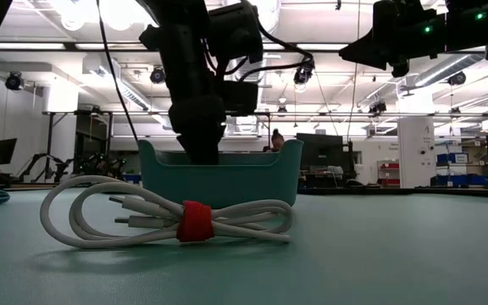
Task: Pick and place USB-C Cables
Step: Put the blue charger cable into the green bin
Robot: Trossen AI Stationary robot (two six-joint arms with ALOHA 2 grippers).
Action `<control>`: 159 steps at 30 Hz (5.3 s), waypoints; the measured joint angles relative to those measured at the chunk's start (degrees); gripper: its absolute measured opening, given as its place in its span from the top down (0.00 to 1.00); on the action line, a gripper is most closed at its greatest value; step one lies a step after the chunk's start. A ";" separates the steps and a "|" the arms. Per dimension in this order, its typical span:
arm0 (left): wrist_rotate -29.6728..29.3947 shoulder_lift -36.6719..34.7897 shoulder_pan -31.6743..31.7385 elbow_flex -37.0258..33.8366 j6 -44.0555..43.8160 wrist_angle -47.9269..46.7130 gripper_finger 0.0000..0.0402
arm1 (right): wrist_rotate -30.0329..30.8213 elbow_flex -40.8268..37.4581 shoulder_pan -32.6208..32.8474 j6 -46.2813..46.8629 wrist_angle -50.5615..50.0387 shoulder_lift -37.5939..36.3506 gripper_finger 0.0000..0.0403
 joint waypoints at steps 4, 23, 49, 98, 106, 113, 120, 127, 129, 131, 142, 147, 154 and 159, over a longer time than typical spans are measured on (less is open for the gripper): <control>-0.02 -1.15 0.00 0.50 0.00 -1.09 0.62 | -0.01 0.00 0.00 0.08 -0.01 0.00 0.82; -0.03 -16.67 -0.77 1.45 -7.68 -3.64 0.62 | 0.01 -0.02 -0.01 0.12 -0.85 0.00 0.82; -0.33 -31.20 -3.22 -8.76 -39.33 -30.66 0.62 | 0.01 -0.02 -0.01 -0.19 -1.22 -0.02 0.82; 5.81 -19.90 -1.86 -34.36 -55.76 -34.73 0.62 | 0.03 -0.02 -0.01 -1.35 -1.31 0.00 0.82; 5.77 -14.19 -1.81 -34.38 -55.51 -33.25 0.62 | 0.03 -0.02 -0.01 -1.45 -1.31 0.00 0.82; 5.84 -11.98 -1.81 -34.29 -54.95 -31.29 0.62 | 0.03 -0.02 -0.01 -1.60 -1.29 0.00 0.82; 6.09 -11.98 -1.83 -34.34 -54.95 -30.27 0.74 | 0.03 -0.02 -0.01 -1.60 -1.29 0.00 0.82; 6.26 -11.99 -1.84 -34.09 -55.17 -29.08 0.93 | 0.03 -0.02 0.01 -1.62 -1.29 0.00 0.82; 6.19 -11.99 -1.84 -34.02 -55.29 -29.09 0.96 | 0.03 -0.02 -0.01 -1.61 -1.29 0.00 0.82; 6.15 -12.02 -1.84 -34.01 -55.28 -29.09 0.97 | 0.03 -0.02 -0.01 -1.87 -1.29 0.00 0.82; 4.00 -15.21 -1.81 -29.96 -52.79 -33.65 0.97 | 0.04 -0.02 0.00 -2.00 -1.27 0.00 0.82; -0.62 -19.85 -1.81 -25.19 -52.35 -34.53 0.97 | 0.03 -0.02 0.01 -2.00 -1.27 0.00 0.82; -10.04 -26.99 -1.81 -17.61 -50.55 -34.66 0.97 | 0.03 -0.02 0.00 -2.00 -1.27 0.00 0.82; -18.34 -30.35 -1.81 -12.74 -49.41 -34.59 0.97 | 0.03 -0.02 0.01 -1.97 -1.27 0.00 0.82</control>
